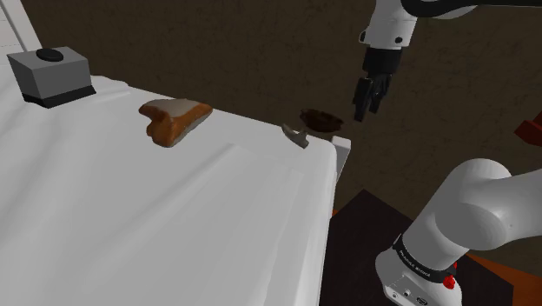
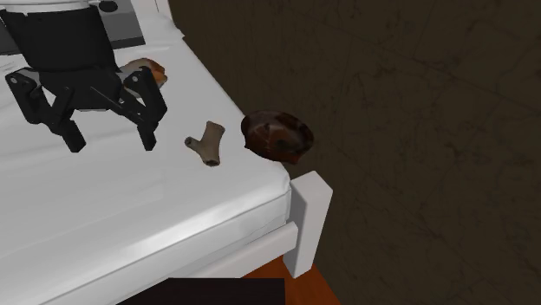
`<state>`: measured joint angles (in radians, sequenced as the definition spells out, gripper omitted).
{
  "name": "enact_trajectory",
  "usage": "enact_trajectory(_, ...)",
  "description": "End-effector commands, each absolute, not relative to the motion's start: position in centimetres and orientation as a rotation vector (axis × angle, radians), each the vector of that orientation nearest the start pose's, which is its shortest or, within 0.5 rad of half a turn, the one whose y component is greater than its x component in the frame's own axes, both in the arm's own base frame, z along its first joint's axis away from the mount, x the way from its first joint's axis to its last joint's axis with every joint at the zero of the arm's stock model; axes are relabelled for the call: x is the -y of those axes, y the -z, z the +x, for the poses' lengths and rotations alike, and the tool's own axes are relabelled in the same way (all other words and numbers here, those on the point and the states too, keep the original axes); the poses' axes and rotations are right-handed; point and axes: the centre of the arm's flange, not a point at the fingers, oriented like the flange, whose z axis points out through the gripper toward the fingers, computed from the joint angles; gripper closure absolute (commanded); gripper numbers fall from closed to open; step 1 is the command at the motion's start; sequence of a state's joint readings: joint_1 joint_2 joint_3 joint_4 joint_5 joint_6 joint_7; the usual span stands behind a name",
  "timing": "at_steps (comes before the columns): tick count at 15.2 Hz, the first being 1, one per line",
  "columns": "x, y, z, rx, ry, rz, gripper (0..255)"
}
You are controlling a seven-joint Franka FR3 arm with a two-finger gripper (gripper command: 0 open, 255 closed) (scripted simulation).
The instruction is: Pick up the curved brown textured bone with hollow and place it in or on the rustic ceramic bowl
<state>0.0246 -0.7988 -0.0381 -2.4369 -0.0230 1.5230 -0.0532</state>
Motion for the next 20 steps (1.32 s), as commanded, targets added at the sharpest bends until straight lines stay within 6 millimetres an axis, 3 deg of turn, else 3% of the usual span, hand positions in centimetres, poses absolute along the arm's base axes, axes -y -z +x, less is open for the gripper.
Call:
enact_trajectory(1,0.9,-55.2,29.5,0.083,-0.180,-3.128,0)
enact_trajectory(20,1.6,-41.1,49.4,-0.126,-0.117,-3.265,0)
